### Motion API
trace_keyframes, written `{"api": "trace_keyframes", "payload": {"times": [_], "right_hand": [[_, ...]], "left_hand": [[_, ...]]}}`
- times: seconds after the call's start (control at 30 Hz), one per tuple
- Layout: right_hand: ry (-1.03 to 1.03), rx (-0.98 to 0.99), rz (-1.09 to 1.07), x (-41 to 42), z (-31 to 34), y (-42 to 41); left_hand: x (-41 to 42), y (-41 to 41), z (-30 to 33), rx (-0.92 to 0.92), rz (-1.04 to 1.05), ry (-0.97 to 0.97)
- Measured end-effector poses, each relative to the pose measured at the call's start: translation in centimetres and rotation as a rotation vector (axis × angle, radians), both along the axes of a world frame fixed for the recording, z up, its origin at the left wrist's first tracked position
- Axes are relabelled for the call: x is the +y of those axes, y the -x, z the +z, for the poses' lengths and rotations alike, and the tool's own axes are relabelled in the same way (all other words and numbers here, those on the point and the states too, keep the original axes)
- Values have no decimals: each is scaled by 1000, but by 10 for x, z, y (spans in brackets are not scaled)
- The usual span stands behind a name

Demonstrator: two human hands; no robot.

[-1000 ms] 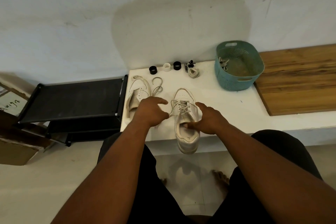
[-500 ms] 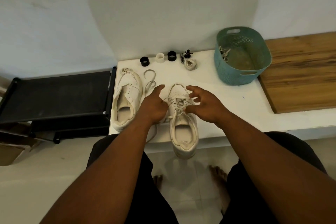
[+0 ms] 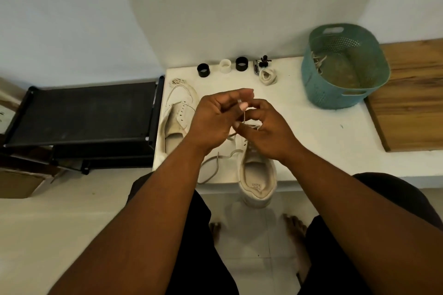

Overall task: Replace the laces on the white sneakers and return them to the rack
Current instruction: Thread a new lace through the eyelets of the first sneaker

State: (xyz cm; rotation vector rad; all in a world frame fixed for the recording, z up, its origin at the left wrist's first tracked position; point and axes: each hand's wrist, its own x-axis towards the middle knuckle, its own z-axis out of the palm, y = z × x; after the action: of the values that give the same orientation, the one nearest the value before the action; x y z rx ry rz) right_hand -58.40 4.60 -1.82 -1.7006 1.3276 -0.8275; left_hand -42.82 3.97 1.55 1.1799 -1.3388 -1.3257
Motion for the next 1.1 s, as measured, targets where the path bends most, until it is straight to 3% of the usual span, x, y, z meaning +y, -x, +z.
{"api": "trace_keyframes", "payload": {"times": [0.13,0.23,0.3,0.37,0.43,0.47,0.53,0.6,0.7,0.83,0.97,1.1], "right_hand": [[-164,-319,-34,-3,10,14],[-255,-500,-107,-8,26,31],[-262,-605,-181,-10,31,39],[-235,-637,-215,-11,32,42],[-150,-445,-178,-10,30,39],[-94,-302,-123,-8,28,34],[13,-55,15,-1,25,22],[76,59,85,4,21,14],[91,107,64,1,25,22],[23,105,-58,-15,24,52],[87,146,-253,-28,16,73],[151,215,-236,-24,17,62]], "left_hand": [[-3,-5,1,35,138,-23],[-8,-11,2,13,416,-65],[-12,-22,-6,-253,536,-93],[-11,-32,-12,-665,530,-142],[-10,-31,-12,-931,535,-81],[-9,-25,-10,-913,526,34],[-6,-8,-5,-649,364,250],[2,12,-5,-387,63,238],[4,21,-9,-450,-121,181],[-9,-5,-8,-595,132,169],[-15,-20,-11,-733,418,142],[-12,-24,-28,-843,477,200]]}}
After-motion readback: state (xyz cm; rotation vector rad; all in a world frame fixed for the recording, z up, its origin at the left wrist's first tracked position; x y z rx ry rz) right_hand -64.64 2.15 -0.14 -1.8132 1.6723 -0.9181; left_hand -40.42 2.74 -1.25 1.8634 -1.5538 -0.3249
